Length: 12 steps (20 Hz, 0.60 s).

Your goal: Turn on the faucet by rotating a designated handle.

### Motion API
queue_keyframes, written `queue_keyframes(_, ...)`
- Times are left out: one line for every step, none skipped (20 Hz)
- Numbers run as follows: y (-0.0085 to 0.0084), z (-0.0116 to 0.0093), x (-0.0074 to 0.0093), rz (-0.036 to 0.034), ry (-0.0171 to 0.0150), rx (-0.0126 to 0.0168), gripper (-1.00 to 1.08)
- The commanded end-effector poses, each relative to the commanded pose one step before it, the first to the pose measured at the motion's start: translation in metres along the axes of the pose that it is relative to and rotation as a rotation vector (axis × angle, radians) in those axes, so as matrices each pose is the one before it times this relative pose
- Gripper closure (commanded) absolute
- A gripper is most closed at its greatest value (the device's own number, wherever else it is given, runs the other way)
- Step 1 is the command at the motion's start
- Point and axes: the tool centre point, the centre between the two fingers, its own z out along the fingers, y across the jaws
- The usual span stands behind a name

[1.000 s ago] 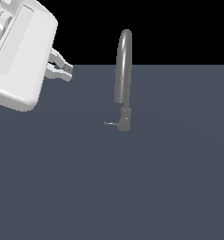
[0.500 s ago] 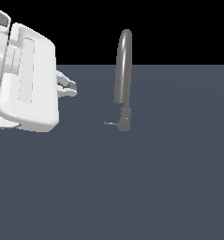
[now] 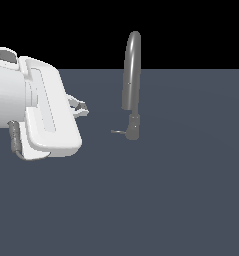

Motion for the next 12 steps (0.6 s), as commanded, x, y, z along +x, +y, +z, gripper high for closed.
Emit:
queue_keyframes(-0.00348,0.00563,0.00604,-0.03552,-0.00363,-0.03638,1.08)
queue_keyframes(-0.00147,0.00229,0.00234,-0.01430,-0.00179,-0.01402,1.08)
queue_keyframes(-0.00148,0.00230,0.00234,-0.01434,-0.00182,-0.01405,1.08)
queue_keyframes(-0.00149,0.00231,0.00234,-0.01439,-0.00186,-0.01407,1.08)
queue_keyframes(-0.00150,0.00232,0.00235,-0.01446,-0.00189,-0.01410,1.08)
queue_keyframes(-0.00151,0.00233,0.00235,-0.01451,-0.00193,-0.01413,1.08)
queue_keyframes(-0.00153,0.00234,0.00235,-0.01456,-0.00197,-0.01414,1.08)
queue_keyframes(-0.00154,0.00235,0.00235,-0.01461,-0.00200,-0.01415,1.08)
queue_keyframes(-0.00155,0.00236,0.00235,-0.01466,-0.00204,-0.01416,1.08)
queue_keyframes(-0.00156,0.00236,0.00235,-0.01471,-0.00207,-0.01417,1.08)
queue_keyframes(-0.00157,0.00237,0.00234,-0.01474,-0.00211,-0.01415,1.08)
queue_keyframes(-0.00158,0.00237,0.00234,-0.01479,-0.00214,-0.01415,1.08)
